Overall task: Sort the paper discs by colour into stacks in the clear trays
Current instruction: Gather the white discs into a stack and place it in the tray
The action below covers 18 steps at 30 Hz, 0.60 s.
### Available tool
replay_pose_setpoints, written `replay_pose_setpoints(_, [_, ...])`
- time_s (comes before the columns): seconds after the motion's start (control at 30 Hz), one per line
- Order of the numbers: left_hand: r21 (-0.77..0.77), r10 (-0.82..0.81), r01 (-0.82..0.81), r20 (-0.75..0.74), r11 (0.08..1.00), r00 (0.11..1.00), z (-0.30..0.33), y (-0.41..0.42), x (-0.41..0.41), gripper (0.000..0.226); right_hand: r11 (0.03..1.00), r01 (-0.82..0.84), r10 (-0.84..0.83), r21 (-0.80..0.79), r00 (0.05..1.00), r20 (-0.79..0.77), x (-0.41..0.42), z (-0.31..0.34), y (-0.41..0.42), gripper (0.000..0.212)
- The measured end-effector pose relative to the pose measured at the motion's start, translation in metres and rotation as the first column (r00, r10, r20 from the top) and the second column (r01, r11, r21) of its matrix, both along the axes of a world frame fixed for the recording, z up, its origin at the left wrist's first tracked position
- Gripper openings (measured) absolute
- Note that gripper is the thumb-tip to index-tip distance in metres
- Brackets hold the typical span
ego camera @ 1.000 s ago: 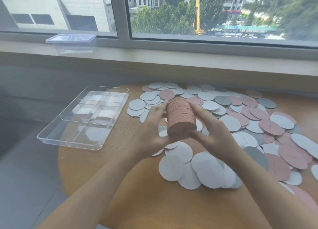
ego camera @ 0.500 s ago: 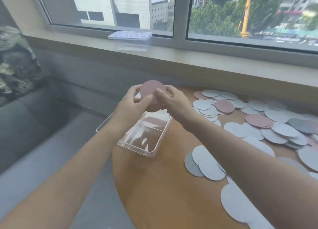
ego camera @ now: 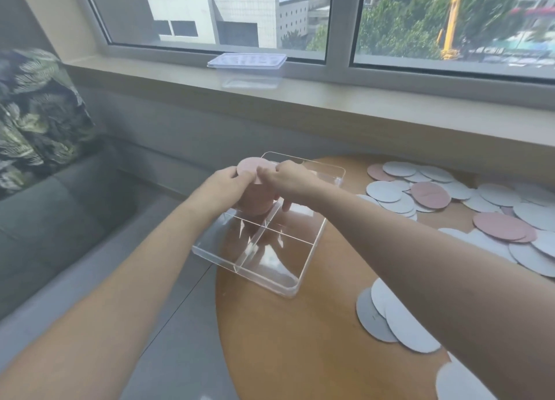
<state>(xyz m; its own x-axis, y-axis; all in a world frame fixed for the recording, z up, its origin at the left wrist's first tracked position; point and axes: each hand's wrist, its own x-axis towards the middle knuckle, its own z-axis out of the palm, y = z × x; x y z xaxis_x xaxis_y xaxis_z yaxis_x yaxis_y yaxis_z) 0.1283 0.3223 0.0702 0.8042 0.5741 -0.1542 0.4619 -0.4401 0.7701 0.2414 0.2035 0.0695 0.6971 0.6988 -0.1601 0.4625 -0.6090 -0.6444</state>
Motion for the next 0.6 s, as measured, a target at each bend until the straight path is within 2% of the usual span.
replay_pose_setpoints(0.13, [0.062,0.0,0.004,-0.069,0.998,0.998,-0.002,0.001,0.003,0.033,0.999,-0.02,0.023,-0.042,0.997,0.068,0.004,-0.008,0.002,0.057])
replay_pose_setpoints(0.2, [0.076,-0.013,0.02,-0.084,0.997,0.996,-0.002,0.001,0.002,0.04,0.999,-0.015,0.017,-0.029,0.997,0.079,0.005,-0.011,0.004,0.059])
replay_pose_setpoints(0.37, [0.049,-0.025,0.026,-0.018,0.998,1.0,-0.004,0.004,-0.008,0.049,1.0,-0.015,0.014,0.008,0.996,0.09,0.001,-0.011,-0.008,0.066])
replay_pose_setpoints(0.6, [0.138,0.008,-0.007,-0.009,0.99,1.0,0.002,-0.003,-0.032,0.074,0.998,-0.051,0.047,0.038,0.995,0.093,-0.017,-0.007,-0.039,0.065])
